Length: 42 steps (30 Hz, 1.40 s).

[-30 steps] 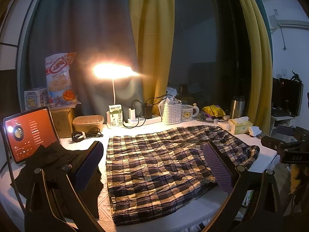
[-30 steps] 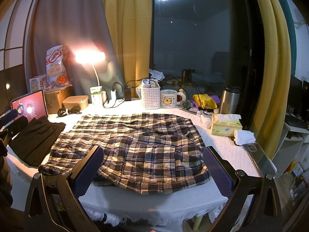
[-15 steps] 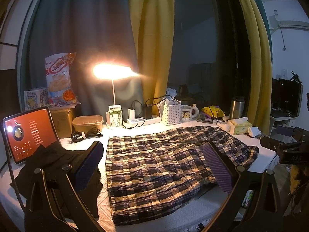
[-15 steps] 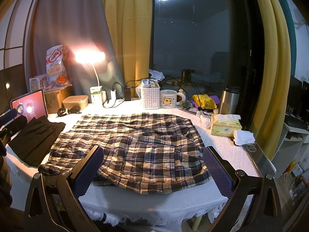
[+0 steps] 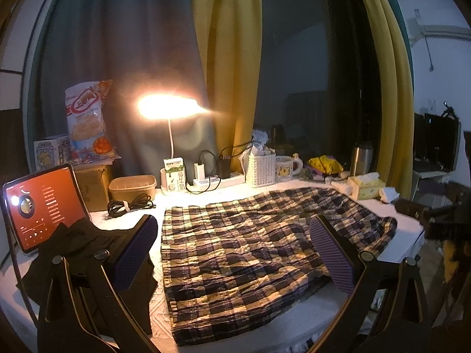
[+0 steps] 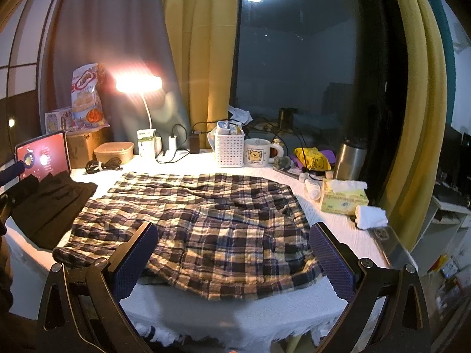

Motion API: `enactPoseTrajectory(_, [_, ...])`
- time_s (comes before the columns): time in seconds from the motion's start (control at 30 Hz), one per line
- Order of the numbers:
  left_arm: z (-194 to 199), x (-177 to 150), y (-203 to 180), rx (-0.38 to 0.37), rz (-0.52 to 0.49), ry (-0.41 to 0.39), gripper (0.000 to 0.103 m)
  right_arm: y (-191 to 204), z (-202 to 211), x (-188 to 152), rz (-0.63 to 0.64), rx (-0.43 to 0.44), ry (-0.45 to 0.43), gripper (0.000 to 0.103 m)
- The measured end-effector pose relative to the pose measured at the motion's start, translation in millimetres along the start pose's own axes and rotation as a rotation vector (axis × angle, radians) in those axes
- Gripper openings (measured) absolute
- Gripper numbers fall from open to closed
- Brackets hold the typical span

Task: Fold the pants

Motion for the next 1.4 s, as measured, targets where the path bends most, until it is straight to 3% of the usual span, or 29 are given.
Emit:
enactPoseTrajectory(0.17, [-30.5,-8.3,11.8,0.030,-0.031,0.058,0.102,-6.6,-27.4,0.8,0.021,0.007,0.029,0.103])
enactPoseTrajectory(0.6, [-144.6,-36.8,75.2,0.085,0.021,0.318,0.102,-29.6,-133.6,-4.8,0.043,-0.002,0.164,0.103])
enactPoseTrajectory(0.8, [-203.2,-35.8,107.5,0.113,0.029,0.371,0.101,-61.1,-186.0,14.3,0.023,-0.005,0.197,0.103])
enactPoseTrajectory(0.87, [-228.8,-40.9,120.0,0.107,0.061,0.410,0.093,-73.7,-202.6,22.6,0.035,-0.023,0.205,0.103])
enactPoseTrajectory(0.97, [-262.0,-48.4,130.9,0.105,0.067,0.461,0.092,-91.5,-225.4,33.1,0.046,-0.016,0.217,0.103])
enactPoseTrajectory(1.2, [-323.5,-75.9,149.5,0.091,0.056,0.591,0.092,-123.6,-294.9,36.1,-0.012,0.071,0.311,0.103])
enactPoseTrajectory(1.33, [-350.2,-93.8,152.9,0.077,0.057,0.662,0.092,-133.6,-344.2,16.4,-0.079,0.118,0.414,0.103])
enactPoseTrajectory(1.4, [-358.6,-101.8,150.7,0.065,0.050,0.701,0.092,-140.2,-370.1,-0.1,-0.138,0.132,0.487,0.095])
Point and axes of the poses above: each gripper's, at about its wrist camera, not at the fingertips, and z roughly against the way its jaws point, y to its left, x to its top, the point moved 6 cm from there along -z, roughly the way its jaws point, and after that the axes turned 5 degrees about -y, right-handed, at the moved point
